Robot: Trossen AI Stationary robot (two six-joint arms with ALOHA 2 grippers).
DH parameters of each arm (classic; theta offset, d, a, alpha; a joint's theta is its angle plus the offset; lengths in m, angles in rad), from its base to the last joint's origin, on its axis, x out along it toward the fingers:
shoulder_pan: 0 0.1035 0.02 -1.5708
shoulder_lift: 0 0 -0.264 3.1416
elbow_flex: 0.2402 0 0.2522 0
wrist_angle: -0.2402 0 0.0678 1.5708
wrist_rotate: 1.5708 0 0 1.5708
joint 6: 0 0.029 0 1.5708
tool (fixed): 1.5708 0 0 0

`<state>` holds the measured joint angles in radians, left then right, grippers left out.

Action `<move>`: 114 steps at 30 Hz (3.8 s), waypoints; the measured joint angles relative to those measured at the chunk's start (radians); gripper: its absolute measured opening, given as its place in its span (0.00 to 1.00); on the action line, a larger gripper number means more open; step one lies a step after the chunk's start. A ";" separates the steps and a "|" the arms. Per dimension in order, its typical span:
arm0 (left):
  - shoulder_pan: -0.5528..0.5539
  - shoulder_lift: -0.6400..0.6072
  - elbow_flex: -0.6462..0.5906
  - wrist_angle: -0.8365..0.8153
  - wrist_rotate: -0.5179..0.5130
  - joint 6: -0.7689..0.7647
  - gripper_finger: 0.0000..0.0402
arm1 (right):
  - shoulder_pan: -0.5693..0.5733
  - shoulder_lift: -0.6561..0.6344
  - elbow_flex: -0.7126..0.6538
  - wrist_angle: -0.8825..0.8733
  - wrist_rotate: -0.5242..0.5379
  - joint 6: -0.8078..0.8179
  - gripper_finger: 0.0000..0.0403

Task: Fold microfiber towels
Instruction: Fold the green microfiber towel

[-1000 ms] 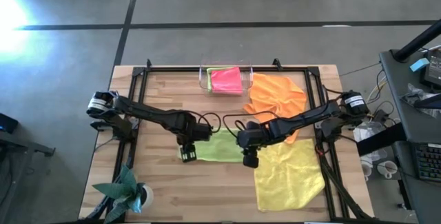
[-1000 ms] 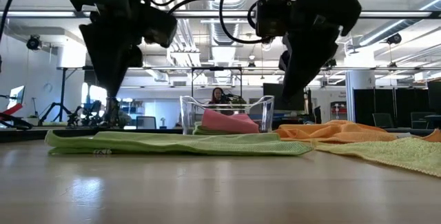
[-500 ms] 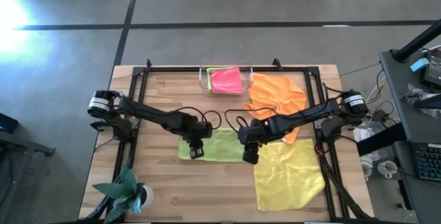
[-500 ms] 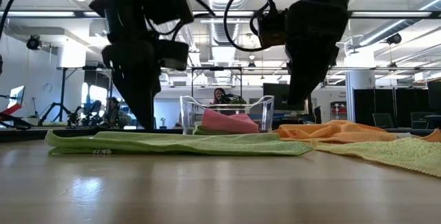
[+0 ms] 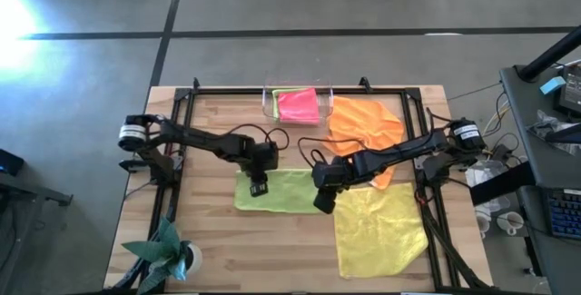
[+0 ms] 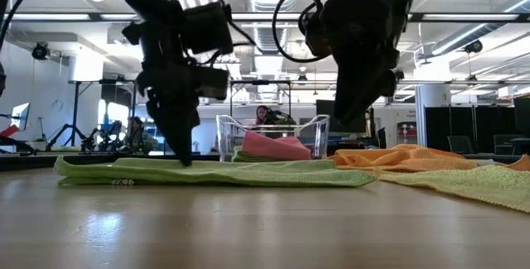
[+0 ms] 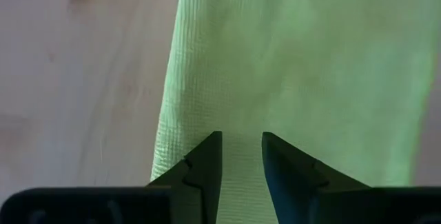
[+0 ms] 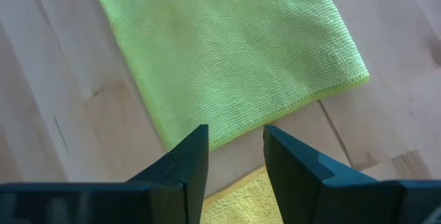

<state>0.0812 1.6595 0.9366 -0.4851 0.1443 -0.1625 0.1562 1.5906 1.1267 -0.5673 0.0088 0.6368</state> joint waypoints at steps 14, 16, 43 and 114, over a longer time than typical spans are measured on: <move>0.017 0.020 -0.068 -0.083 0.087 -0.476 0.22 | 0.000 0.000 -0.001 0.002 0.001 0.077 0.32; -0.003 0.018 -0.079 -0.083 0.185 -0.550 0.22 | -0.004 0.000 -0.001 0.006 0.001 0.110 0.32; -0.116 -0.250 -0.062 0.329 0.241 -0.690 0.22 | -0.032 0.213 -0.001 0.165 -0.144 0.310 0.32; -0.110 -0.406 -0.082 -0.273 -0.155 -0.149 0.27 | 0.156 0.353 0.475 -0.202 -0.107 0.040 0.29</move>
<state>-0.0284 1.2538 0.8547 -0.7584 -0.0109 -0.3118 0.3118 1.9439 1.6014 -0.7697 -0.0983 0.6770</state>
